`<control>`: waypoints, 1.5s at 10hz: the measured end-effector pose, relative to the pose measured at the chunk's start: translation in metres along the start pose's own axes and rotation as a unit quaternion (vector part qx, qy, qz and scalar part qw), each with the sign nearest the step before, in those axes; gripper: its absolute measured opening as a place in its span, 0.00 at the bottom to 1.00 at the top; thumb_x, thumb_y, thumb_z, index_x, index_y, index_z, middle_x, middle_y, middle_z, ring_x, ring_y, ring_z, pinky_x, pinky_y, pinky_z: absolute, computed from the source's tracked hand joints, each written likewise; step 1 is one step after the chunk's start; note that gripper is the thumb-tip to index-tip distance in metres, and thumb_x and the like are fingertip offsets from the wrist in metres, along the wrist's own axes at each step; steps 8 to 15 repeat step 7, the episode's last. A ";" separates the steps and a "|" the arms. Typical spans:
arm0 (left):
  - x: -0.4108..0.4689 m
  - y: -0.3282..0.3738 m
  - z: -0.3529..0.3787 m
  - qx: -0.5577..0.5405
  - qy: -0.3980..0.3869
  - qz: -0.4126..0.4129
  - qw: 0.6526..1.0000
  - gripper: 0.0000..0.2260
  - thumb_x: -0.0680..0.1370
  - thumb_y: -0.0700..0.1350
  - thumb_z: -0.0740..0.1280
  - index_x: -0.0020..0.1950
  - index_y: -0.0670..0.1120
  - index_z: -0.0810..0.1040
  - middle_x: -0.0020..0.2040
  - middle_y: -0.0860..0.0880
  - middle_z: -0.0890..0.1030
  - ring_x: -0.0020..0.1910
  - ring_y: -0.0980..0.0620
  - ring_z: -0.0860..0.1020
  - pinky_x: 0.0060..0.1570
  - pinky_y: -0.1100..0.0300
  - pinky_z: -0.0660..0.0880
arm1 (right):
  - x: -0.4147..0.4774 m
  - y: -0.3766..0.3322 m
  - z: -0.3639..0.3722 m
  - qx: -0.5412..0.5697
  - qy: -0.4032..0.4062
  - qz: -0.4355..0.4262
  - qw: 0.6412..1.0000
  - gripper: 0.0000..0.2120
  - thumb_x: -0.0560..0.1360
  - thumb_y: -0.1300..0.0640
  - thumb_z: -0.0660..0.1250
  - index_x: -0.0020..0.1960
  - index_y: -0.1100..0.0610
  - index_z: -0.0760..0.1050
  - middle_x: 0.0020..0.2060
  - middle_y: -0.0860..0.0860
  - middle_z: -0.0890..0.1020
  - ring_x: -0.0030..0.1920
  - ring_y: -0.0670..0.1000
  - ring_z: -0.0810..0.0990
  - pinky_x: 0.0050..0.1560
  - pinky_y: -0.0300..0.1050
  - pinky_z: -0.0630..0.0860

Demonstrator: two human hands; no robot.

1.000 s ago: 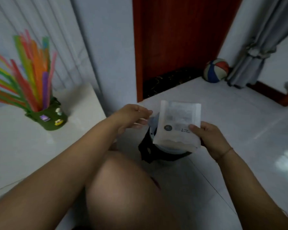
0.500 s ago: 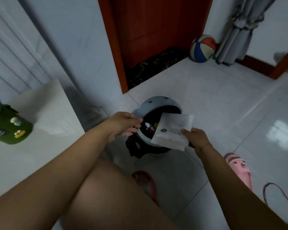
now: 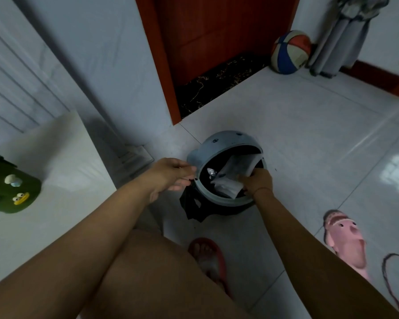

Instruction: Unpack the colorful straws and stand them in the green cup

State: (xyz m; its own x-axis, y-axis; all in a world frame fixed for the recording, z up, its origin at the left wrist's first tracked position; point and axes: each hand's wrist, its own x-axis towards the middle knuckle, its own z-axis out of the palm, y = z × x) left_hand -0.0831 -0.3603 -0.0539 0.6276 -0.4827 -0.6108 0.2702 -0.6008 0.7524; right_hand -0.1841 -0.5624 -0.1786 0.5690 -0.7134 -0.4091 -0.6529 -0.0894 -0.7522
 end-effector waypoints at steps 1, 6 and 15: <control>0.001 0.000 0.001 -0.008 -0.005 0.000 1.000 0.06 0.76 0.48 0.69 0.50 0.48 0.77 0.48 0.47 0.82 0.50 0.50 0.80 0.55 0.57 0.76 | 0.000 -0.001 -0.001 0.019 -0.018 0.015 1.000 0.15 0.71 0.55 0.72 0.30 0.59 0.72 0.33 0.58 0.79 0.19 0.45 0.74 0.20 0.36 0.72; -0.031 -0.007 -0.021 -0.063 0.021 0.031 0.997 0.06 0.78 0.47 0.67 0.52 0.46 0.78 0.47 0.47 0.83 0.44 0.53 0.80 0.50 0.61 0.76 | -0.030 -0.029 -0.029 0.106 0.060 -0.068 0.990 0.09 0.74 0.55 0.66 0.40 0.60 0.79 0.34 0.58 0.82 0.33 0.55 0.79 0.43 0.51 0.81; -0.048 -0.016 -0.031 -0.103 0.056 0.049 0.992 0.04 0.78 0.46 0.67 0.50 0.48 0.79 0.47 0.47 0.83 0.43 0.53 0.80 0.48 0.61 0.77 | -0.053 -0.056 -0.039 0.140 0.081 -0.124 0.979 0.07 0.75 0.59 0.65 0.40 0.60 0.77 0.31 0.53 0.79 0.31 0.50 0.76 0.31 0.33 0.76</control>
